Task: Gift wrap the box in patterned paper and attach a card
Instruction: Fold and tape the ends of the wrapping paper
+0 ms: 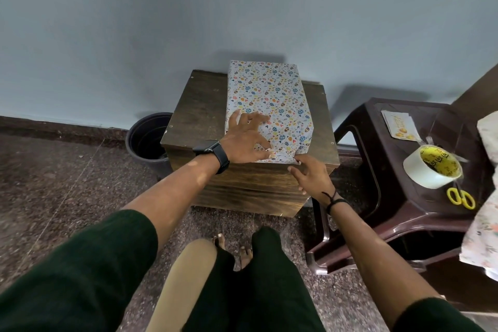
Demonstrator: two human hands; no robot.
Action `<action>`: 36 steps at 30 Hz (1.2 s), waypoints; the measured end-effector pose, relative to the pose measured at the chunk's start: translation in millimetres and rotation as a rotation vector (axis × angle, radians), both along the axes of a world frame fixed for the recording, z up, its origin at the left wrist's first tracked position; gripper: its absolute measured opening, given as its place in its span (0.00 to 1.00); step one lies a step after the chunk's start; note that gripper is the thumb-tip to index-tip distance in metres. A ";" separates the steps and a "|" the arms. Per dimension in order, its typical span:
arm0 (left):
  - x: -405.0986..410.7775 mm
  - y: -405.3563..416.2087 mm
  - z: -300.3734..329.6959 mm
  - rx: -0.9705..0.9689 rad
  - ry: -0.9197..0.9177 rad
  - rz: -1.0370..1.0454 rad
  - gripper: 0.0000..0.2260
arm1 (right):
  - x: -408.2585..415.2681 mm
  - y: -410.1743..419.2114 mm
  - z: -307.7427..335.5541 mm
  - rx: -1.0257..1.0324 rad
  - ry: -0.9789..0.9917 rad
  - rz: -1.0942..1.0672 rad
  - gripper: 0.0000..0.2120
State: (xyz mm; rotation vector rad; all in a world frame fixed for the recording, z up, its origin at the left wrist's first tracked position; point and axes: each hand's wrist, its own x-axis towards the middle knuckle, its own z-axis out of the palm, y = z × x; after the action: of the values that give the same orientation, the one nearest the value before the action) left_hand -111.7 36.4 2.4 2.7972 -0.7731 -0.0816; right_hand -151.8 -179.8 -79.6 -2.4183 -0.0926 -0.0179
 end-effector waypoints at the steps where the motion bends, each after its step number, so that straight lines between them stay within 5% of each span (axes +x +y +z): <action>1: 0.4 -0.1 -0.3 0.000 -0.002 0.004 0.11 | 3.0 1.7 3.4 -0.045 -0.006 0.038 0.13; 6: 0.9 0.2 -0.4 -0.023 0.011 0.008 0.10 | 13.5 4.4 23.9 -0.207 0.072 0.193 0.13; 14: 4.7 1.7 1.7 -0.097 0.072 0.024 0.10 | -7.9 22.5 33.5 -0.052 -0.346 -0.094 0.08; 17: 6.1 3.2 1.6 -0.130 0.078 0.024 0.09 | 0.2 29.1 43.0 -0.089 -0.450 0.087 0.09; 22: 6.1 5.5 3.7 -0.175 0.088 0.013 0.08 | 17.2 35.2 52.1 -0.153 -0.321 0.242 0.09; 28: 7.8 15.3 0.1 -0.297 0.048 -0.018 0.11 | 20.5 33.0 61.8 -0.198 -0.401 0.311 0.06; 36: 6.5 12.3 -10.2 -0.371 -0.121 0.023 0.20 | 32.8 44.9 67.4 -0.161 -0.347 0.089 0.13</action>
State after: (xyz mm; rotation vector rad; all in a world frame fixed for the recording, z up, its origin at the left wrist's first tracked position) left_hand -105.2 48.8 -7.8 2.4734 -0.7002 0.2155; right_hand -119.0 -134.9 -12.2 -2.5458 -0.3732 -0.4042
